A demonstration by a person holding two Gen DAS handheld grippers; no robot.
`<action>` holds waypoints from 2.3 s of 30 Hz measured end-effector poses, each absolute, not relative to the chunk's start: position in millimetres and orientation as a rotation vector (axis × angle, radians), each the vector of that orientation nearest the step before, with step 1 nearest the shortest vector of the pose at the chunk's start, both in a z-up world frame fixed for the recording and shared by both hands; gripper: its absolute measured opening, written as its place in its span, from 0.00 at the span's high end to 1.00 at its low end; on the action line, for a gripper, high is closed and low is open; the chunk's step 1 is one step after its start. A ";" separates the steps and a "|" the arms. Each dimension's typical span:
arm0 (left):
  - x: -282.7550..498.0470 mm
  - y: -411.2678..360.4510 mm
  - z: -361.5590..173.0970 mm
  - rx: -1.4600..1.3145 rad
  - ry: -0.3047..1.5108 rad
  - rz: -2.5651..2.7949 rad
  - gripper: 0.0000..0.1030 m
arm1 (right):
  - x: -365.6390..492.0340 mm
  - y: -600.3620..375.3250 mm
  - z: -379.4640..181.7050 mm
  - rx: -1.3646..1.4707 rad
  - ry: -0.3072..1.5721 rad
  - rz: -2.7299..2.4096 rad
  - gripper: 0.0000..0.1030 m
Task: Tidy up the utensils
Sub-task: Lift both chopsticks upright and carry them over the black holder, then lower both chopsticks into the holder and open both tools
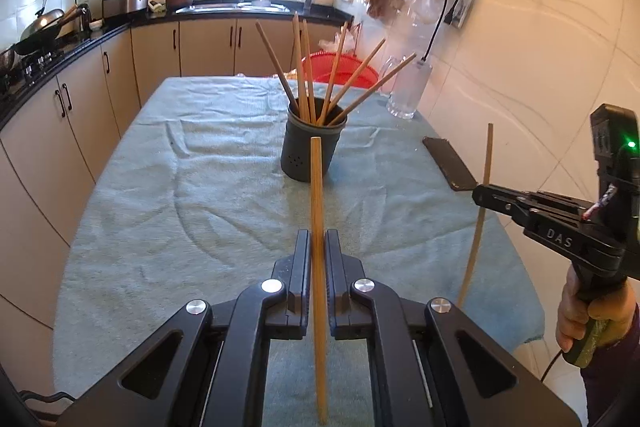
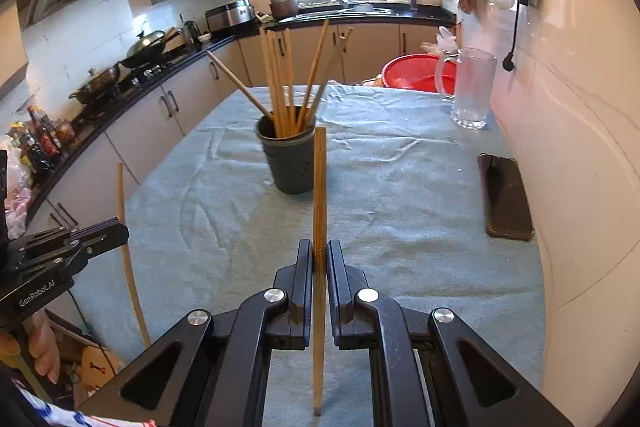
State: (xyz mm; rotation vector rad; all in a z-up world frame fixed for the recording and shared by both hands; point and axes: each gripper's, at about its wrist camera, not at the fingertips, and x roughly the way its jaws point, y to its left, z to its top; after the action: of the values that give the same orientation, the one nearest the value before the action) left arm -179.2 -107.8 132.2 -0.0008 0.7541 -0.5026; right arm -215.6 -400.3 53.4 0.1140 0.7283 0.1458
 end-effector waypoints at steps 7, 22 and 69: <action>-193.7 -98.1 152.2 -0.027 0.677 -0.475 0.94 | -220.4 -398.0 58.7 0.120 0.703 0.157 0.94; -166.9 -107.2 157.7 -0.011 0.675 -0.418 0.94 | -214.0 -400.0 73.2 0.121 0.626 0.162 0.94; -57.3 -124.5 272.2 -0.133 0.452 -0.505 0.94 | -95.5 -400.6 177.7 0.274 0.302 0.123 0.93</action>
State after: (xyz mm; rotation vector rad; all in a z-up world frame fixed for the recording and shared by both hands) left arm -57.3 -124.5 272.2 -0.1333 0.4523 -0.5048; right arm -95.5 -400.6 177.7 0.2741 0.3019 0.1232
